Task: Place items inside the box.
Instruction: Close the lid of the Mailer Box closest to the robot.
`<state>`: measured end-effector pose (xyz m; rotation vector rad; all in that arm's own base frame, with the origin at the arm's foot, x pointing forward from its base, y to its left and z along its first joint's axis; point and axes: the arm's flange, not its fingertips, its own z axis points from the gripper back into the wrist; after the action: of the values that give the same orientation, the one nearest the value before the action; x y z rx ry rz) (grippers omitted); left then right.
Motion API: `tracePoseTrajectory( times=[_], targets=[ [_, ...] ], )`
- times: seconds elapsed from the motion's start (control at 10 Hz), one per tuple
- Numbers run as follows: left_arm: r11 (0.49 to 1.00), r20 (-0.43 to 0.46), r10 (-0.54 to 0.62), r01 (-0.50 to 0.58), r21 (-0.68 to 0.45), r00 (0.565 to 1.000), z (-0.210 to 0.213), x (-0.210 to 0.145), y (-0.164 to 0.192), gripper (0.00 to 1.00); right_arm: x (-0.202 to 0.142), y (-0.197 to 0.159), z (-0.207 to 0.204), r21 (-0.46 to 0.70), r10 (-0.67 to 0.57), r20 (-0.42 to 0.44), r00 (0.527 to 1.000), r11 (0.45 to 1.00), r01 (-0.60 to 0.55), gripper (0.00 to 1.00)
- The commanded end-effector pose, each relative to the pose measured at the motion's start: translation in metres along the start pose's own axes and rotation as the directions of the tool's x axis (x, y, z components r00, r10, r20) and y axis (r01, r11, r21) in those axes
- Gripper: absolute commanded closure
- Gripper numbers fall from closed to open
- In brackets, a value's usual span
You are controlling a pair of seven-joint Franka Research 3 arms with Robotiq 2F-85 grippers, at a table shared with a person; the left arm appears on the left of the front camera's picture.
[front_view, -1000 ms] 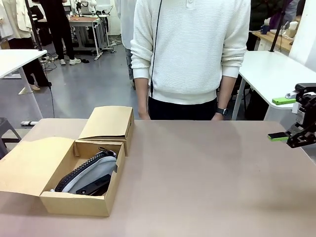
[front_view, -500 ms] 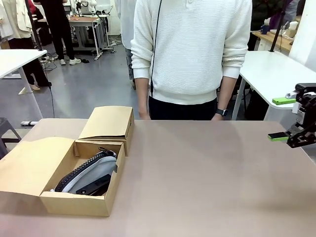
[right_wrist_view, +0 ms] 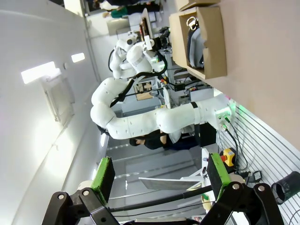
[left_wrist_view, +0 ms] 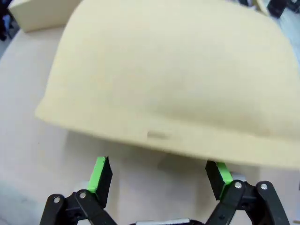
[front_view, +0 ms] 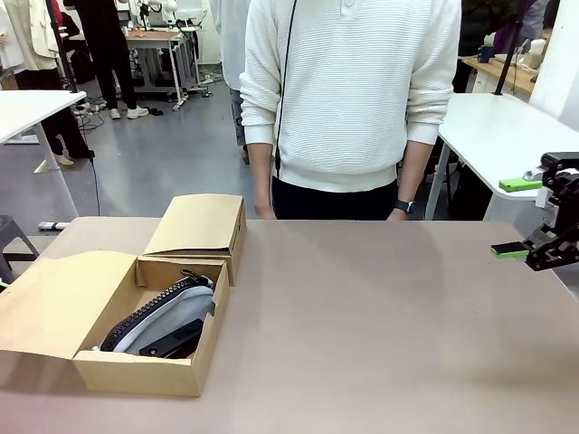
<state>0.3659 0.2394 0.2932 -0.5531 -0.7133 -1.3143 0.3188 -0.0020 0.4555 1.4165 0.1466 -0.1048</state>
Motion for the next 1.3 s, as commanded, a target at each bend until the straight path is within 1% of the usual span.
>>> tracePoseTrajectory(
  times=[0.0,0.1,0.2,0.3,0.4,0.5,0.6,0.8,0.9,1.0,1.1,1.2],
  targets=[
    [0.998,0.107,-0.032,0.037,-0.049,0.994,-0.014,0.013,-0.003,0.0,0.0,0.003,0.003,0.0,-0.002,-0.008,1.0,1.0,0.002,0.0],
    [0.995,0.144,-0.046,0.058,-0.082,0.989,-0.026,0.021,-0.005,0.0,0.0,0.003,0.003,0.0,-0.002,-0.008,1.0,1.0,0.002,0.0],
    [0.994,0.186,-0.047,0.065,-0.093,0.981,-0.033,0.028,-0.005,0.0,0.0,0.003,0.003,0.0,-0.002,-0.008,1.0,1.0,0.002,0.0],
    [0.993,0.258,-0.036,0.063,-0.098,0.966,-0.035,0.036,-0.003,0.0,0.0,0.003,0.003,0.0,-0.002,-0.008,1.0,1.0,0.002,0.0],
    [0.994,0.313,-0.037,0.067,-0.087,0.949,-0.034,0.043,-0.004,0.0,0.0,0.003,0.003,0.0,-0.002,-0.008,1.0,1.0,0.002,0.0],
    [0.995,0.35,-0.044,0.071,-0.064,0.936,-0.031,0.051,-0.008,0.0,0.0,0.003,0.003,0.0,-0.002,-0.008,1.0,1.0,0.002,0.0],
    [0.994,0.393,-0.062,0.091,-0.056,0.917,-0.027,0.067,-0.018,0.0,0.0,0.003,0.003,0.0,-0.002,-0.008,1.0,1.0,0.002,0.0],
    [0.991,0.442,-0.087,0.124,-0.056,0.893,-0.027,0.103,-0.038,0.0,0.0,0.003,0.003,0.0,-0.002,-0.008,1.0,1.0,0.002,0.0],
    [0.991,0.462,-0.078,0.119,-0.061,0.883,-0.033,0.121,-0.049,0.0,0.0,0.003,0.003,0.0,-0.002,-0.008,1.0,1.0,0.002,0.0],
    [0.993,0.481,-0.041,0.089,-0.079,0.876,-0.044,0.143,-0.061,0.0,0.0,0.003,0.003,0.0,-0.002,-0.008,1.0,1.0,0.002,0.0],
    [0.989,0.508,0.0,0.076,-0.13,0.861,-0.056,0.159,-0.07,0.0,0.0,0.003,0.003,0.0,-0.002,-0.008,1.0,1.0,0.002,0.0],
    [0.986,0.515,-0.012,0.097,-0.139,0.857,-0.071,0.18,-0.08,0.0,0.0,0.003,0.003,0.0,-0.002,-0.008,1.0,1.0,0.002,0.0]
  ],
)
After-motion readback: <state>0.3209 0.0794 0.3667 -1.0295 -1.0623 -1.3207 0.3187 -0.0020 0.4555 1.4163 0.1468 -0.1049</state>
